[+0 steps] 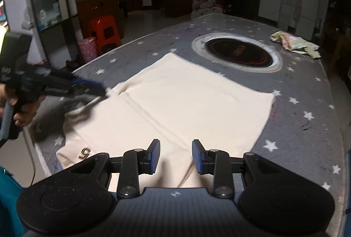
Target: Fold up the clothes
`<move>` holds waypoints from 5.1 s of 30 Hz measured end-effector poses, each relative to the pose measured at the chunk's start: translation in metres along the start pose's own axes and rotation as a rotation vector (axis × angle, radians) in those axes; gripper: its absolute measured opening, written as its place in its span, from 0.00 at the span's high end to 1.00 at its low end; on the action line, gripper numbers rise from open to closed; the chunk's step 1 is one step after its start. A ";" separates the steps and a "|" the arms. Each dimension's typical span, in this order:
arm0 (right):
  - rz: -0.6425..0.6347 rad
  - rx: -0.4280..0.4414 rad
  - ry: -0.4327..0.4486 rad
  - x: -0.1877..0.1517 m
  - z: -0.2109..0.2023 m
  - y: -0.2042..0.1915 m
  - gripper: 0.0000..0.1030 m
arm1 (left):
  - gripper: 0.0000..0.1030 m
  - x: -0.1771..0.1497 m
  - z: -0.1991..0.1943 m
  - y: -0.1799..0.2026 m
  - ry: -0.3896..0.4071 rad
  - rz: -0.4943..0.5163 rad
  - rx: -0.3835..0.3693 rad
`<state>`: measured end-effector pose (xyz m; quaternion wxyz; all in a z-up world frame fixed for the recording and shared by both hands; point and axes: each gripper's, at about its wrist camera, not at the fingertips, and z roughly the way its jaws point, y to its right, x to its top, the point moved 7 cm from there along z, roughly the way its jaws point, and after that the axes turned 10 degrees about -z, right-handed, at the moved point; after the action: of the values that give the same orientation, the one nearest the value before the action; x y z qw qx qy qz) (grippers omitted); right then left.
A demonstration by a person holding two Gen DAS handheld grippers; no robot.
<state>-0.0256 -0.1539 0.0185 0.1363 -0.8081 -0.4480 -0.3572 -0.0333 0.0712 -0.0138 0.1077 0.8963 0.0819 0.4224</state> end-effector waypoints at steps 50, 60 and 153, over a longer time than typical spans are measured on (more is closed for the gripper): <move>-0.175 0.039 -0.058 -0.028 -0.013 -0.042 0.64 | 0.65 -0.091 -0.065 0.070 -0.056 0.571 -0.283; -0.281 0.047 -0.060 -0.038 -0.035 -0.056 0.47 | 0.85 -0.055 -0.055 0.066 -0.018 0.428 -0.315; 0.136 -0.207 -0.026 0.035 0.093 0.118 0.79 | 0.74 0.082 0.103 0.042 0.096 0.348 0.048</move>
<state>0.1254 -0.1477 -0.0111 0.0701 -0.8509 -0.3549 -0.3809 0.1009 0.0376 -0.0060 0.0077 0.8780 -0.0594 0.4749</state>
